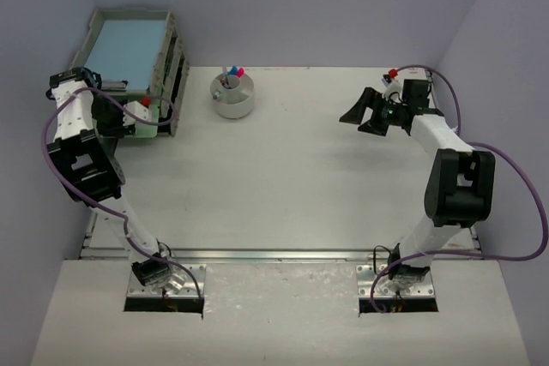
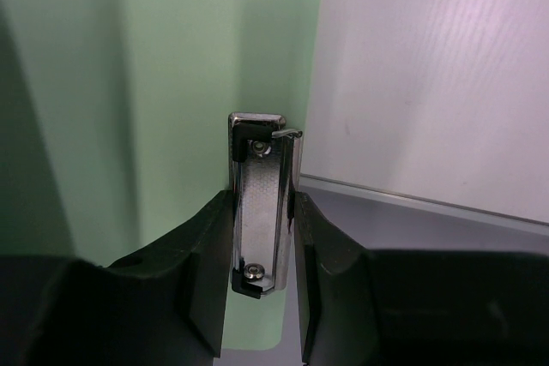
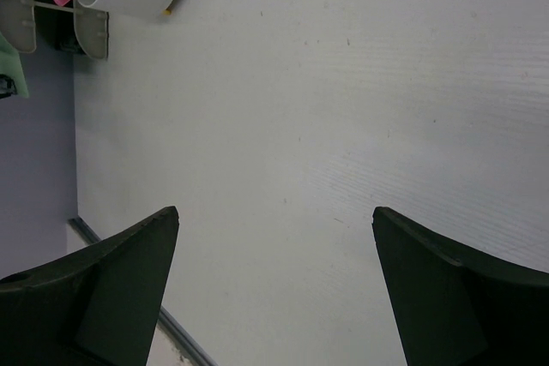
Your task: Organize the desk
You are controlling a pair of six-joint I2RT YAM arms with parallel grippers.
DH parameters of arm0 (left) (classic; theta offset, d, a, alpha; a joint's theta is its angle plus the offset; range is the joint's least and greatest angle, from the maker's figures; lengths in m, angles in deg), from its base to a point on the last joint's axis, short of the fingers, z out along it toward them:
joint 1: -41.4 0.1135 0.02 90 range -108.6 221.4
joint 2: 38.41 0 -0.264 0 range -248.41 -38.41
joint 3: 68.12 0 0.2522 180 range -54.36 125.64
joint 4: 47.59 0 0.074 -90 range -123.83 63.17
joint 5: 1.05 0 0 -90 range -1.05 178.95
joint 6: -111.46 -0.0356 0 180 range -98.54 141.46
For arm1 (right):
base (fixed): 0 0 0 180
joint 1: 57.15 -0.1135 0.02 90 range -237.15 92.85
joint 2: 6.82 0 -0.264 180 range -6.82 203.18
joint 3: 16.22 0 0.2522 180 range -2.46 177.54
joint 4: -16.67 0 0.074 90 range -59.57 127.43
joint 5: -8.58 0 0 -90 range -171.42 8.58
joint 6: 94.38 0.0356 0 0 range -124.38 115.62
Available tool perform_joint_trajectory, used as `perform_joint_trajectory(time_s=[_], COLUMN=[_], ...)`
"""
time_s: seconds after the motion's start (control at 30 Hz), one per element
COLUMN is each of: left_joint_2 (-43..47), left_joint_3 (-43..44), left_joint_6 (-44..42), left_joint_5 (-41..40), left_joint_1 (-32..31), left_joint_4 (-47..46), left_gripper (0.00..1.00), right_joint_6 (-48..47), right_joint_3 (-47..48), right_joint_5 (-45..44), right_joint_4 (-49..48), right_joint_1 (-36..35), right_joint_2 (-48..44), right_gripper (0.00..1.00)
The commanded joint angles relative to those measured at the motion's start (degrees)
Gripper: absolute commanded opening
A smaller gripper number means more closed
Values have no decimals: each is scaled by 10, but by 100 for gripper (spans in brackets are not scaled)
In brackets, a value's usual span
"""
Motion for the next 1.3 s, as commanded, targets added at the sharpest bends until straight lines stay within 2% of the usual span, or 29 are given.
perform_joint_trajectory(time_s=[0.0,0.23,0.37,0.57,0.73,0.8,1.03,1.27], left_joint_2=[-27,-40,-36,-48,-37,-24,43,135], left_joint_3=[63,89,84,109,120,116,67,-11], left_joint_6=[-342,-367,-424,-428,-416,-405,-379,-279], left_joint_5=[49,61,45,57,68,72,88,124], left_joint_1=[0,0,2,-2,-3,-3,0,0], left_joint_4=[-5,-5,-5,-5,-5,-6,-5,-5], left_gripper=[0,0,0,8,42,48,48,33], right_joint_6=[-14,-17,-17,-18,-17,-16,-13,-18], right_joint_3=[31,24,21,17,13,14,30,42], right_joint_5=[-6,-8,-7,-7,-1,0,14,28], right_joint_4=[0,1,2,1,0,-2,-3,-4], right_joint_1=[-3,-4,-5,-5,-5,-5,-5,-5], right_joint_2=[3,-5,-7,-13,-14,-13,2,14], right_gripper=[94,94,95,95,95,95,95,95])
